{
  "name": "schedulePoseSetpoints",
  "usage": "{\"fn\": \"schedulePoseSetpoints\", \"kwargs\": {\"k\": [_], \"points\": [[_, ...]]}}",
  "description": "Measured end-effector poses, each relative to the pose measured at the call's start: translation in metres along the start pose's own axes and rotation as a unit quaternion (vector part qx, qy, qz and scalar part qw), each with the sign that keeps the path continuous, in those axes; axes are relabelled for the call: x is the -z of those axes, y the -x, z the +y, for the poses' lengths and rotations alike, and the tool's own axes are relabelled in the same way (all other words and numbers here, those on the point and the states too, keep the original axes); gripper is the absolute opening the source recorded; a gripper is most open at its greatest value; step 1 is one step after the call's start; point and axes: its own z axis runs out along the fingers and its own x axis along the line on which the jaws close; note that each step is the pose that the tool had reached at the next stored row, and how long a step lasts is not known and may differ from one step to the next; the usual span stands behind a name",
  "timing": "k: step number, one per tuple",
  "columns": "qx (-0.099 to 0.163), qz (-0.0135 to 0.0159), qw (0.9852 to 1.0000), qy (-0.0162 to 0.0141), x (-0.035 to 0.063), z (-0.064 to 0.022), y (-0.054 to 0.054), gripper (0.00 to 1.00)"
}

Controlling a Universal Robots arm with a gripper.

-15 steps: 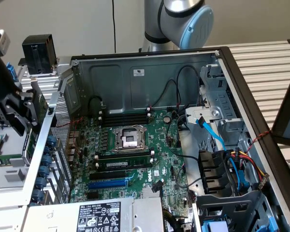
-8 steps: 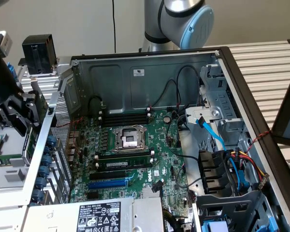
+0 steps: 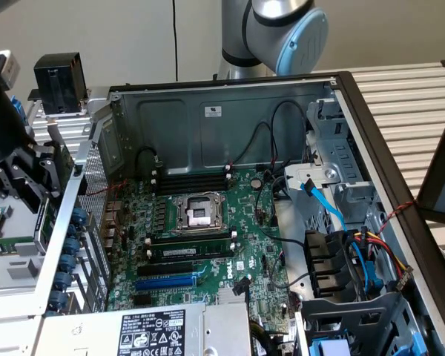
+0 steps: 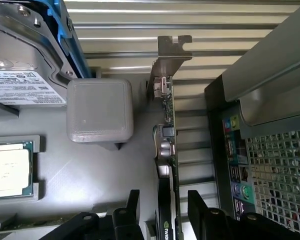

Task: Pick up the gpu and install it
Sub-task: 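Pick up the gpu and move the gpu toward the slot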

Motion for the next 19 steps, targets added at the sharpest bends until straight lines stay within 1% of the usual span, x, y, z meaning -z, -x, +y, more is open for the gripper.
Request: {"fn": "schedulePoseSetpoints", "kwargs": {"k": [1, 2, 3, 4, 5, 8, 9, 12, 16, 19], "points": [[0.001, 0.0005, 1.0000, -0.0060, -0.0002, 0.0000, 0.0006, 0.51], [0.001, 0.0006, 0.9999, -0.0107, -0.0004, 0.0001, 0.0012, 0.51], [0.002, 0.0013, 0.9999, -0.0140, -0.0008, 0.0001, 0.0022, 0.51], [0.002, 0.0027, 0.9999, -0.0167, -0.0012, 0.0001, 0.0029, 0.51], [0.003, 0.0041, 0.9998, -0.0188, -0.0014, 0.0002, 0.0033, 0.51], [0.005, 0.0080, 0.9997, -0.0243, -0.0027, 0.0007, 0.0035, 0.51], [0.007, 0.0092, 0.9996, -0.0256, -0.0031, 0.0008, 0.0034, 0.51], [0.011, 0.0110, 0.9995, -0.0276, -0.0043, 0.0017, 0.0033, 0.51], [0.020, 0.0129, 0.9994, -0.0270, -0.0051, 0.0025, 0.0035, 0.51], [0.024, 0.0135, 0.9993, -0.0265, -0.0058, 0.0033, 0.0063, 0.51]]}}
